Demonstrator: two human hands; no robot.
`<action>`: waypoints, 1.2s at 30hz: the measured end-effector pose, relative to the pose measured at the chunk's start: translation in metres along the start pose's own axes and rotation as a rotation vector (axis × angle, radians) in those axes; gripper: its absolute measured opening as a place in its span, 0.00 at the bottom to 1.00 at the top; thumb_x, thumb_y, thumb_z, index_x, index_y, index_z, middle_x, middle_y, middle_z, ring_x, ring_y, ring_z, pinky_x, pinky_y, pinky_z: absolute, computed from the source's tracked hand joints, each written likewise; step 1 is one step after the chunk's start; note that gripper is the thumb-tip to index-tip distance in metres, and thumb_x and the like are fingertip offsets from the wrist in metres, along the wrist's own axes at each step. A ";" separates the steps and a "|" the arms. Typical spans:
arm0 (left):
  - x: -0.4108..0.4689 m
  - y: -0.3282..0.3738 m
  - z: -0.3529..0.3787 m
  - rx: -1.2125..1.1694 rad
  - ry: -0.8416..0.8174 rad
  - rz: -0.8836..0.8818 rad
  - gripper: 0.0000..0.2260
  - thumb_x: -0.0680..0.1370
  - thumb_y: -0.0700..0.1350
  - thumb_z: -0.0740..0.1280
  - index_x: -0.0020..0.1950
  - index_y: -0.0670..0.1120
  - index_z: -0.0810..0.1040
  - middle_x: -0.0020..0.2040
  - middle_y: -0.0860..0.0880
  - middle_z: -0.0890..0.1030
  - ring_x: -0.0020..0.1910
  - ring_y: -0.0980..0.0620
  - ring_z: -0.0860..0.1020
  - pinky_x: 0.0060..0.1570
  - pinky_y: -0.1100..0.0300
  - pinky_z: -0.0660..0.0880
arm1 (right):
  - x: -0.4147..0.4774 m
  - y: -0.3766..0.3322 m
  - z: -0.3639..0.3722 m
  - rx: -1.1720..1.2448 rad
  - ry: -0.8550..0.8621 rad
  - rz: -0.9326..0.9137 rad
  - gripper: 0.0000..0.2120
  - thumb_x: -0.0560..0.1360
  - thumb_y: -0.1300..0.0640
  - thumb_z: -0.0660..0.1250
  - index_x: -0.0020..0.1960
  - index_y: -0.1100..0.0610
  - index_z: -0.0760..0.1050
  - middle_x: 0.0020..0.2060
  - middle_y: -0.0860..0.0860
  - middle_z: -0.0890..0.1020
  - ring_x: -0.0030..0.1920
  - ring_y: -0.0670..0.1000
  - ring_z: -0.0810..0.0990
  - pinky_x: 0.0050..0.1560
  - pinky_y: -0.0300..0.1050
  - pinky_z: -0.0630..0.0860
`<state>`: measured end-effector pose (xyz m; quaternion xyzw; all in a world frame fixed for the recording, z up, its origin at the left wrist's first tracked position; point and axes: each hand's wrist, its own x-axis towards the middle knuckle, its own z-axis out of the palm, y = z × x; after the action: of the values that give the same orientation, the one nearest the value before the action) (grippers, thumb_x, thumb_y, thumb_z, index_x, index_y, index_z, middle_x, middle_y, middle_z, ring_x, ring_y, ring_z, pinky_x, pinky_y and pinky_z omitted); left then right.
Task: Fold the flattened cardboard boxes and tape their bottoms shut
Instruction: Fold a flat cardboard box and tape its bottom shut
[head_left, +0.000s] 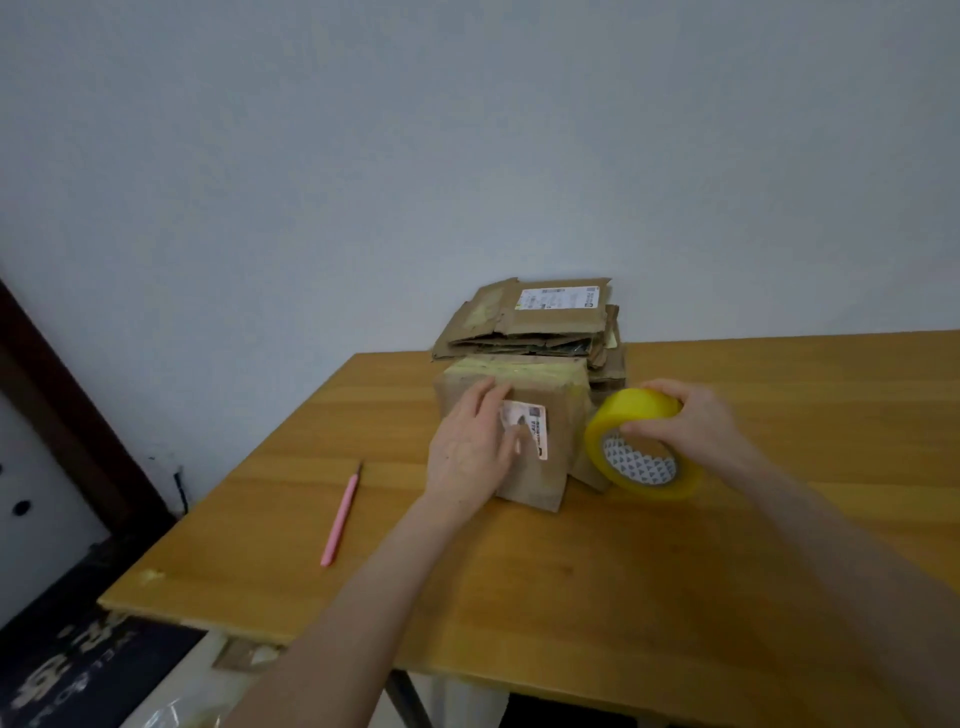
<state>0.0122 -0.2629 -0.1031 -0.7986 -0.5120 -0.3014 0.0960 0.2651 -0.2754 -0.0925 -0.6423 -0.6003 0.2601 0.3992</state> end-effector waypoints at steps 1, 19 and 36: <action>-0.009 -0.008 -0.003 -0.004 0.014 -0.057 0.21 0.79 0.48 0.63 0.71 0.47 0.67 0.71 0.49 0.68 0.66 0.52 0.70 0.58 0.60 0.73 | 0.000 -0.001 0.001 0.003 0.003 0.001 0.29 0.65 0.52 0.78 0.63 0.51 0.73 0.57 0.55 0.76 0.50 0.52 0.73 0.35 0.39 0.71; -0.070 -0.108 -0.016 0.227 -0.230 -0.729 0.11 0.81 0.42 0.57 0.59 0.45 0.75 0.54 0.45 0.76 0.52 0.45 0.76 0.46 0.53 0.75 | -0.001 -0.004 0.004 0.019 0.008 0.018 0.30 0.64 0.53 0.78 0.64 0.51 0.74 0.58 0.56 0.77 0.53 0.55 0.75 0.40 0.44 0.75; 0.086 0.060 0.009 0.051 -0.221 -0.068 0.11 0.83 0.51 0.53 0.55 0.45 0.70 0.42 0.48 0.77 0.35 0.49 0.76 0.37 0.53 0.77 | -0.006 0.015 -0.024 0.098 -0.065 -0.012 0.28 0.66 0.56 0.77 0.64 0.52 0.73 0.56 0.49 0.76 0.51 0.48 0.75 0.37 0.32 0.72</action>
<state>0.0936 -0.2210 -0.0516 -0.8066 -0.5536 -0.2013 0.0489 0.2925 -0.2857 -0.0922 -0.6095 -0.6036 0.3075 0.4118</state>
